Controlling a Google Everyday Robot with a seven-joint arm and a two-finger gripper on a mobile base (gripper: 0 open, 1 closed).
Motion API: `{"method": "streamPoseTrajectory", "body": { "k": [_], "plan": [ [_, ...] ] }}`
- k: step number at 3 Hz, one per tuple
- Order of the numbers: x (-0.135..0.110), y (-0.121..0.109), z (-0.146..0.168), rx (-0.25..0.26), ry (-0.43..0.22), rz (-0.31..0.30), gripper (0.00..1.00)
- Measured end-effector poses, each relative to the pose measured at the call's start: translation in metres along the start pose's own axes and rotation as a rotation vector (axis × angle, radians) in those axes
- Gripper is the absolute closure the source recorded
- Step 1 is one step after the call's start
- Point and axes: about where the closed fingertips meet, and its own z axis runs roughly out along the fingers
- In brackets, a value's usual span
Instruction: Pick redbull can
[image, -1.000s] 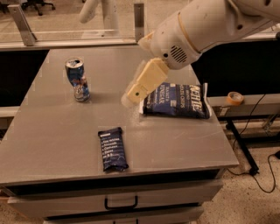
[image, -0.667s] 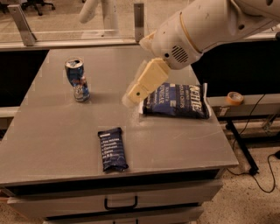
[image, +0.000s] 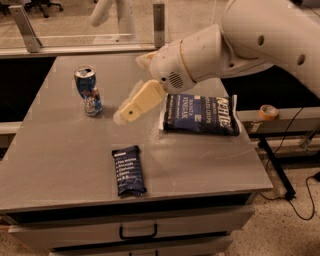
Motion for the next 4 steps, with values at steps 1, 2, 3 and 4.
{"method": "streamPoseTrajectory", "body": {
  "k": [1, 2, 3, 4],
  "plan": [
    [-0.008, -0.019, 0.039, 0.011, -0.094, -0.013, 0.00],
    [-0.011, -0.049, 0.070, 0.048, -0.149, -0.023, 0.00],
    [-0.011, -0.072, 0.101, 0.056, -0.186, -0.012, 0.00],
    [-0.012, -0.081, 0.136, 0.013, -0.220, 0.005, 0.18]
  ]
}}
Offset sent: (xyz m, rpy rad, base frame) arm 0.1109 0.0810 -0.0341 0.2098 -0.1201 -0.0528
